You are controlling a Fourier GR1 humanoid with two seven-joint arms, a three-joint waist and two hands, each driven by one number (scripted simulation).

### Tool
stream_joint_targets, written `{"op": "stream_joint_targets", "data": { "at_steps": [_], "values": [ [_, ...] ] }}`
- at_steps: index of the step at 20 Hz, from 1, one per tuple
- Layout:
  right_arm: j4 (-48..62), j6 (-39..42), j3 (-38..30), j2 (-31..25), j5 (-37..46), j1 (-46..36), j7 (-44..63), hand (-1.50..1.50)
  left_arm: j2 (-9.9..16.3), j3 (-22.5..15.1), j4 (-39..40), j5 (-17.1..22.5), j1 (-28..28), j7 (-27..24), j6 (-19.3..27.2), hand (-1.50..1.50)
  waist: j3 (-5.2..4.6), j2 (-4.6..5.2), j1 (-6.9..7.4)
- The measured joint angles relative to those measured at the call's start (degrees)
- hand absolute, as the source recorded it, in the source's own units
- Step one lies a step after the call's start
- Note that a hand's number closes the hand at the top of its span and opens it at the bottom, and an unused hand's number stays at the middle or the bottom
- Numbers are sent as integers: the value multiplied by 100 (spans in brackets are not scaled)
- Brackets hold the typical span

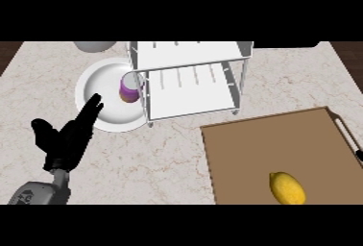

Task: Pick the lemon from the tray and place it in the tiered basket

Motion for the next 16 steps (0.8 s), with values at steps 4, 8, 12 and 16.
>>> {"op": "stream_joint_targets", "data": {
  "at_steps": [4,8,12,16],
  "values": [
    [7,126,405,-217,63,-376,949,-150,-43,-39,15,-34,-88,72,-19,0,-1,10,84],
    [51,261,859,-406,151,-768,1824,-150,-108,-77,36,-90,-137,69,-15,0,3,11,144],
    [86,419,1394,-459,244,-1279,2493,-150,-164,-81,119,-127,-209,55,-41,0,13,11,187],
    [207,549,2091,-276,467,-1745,2848,-150,-232,-81,187,-148,-216,1,-84,0,22,9,214]
  ]
}}
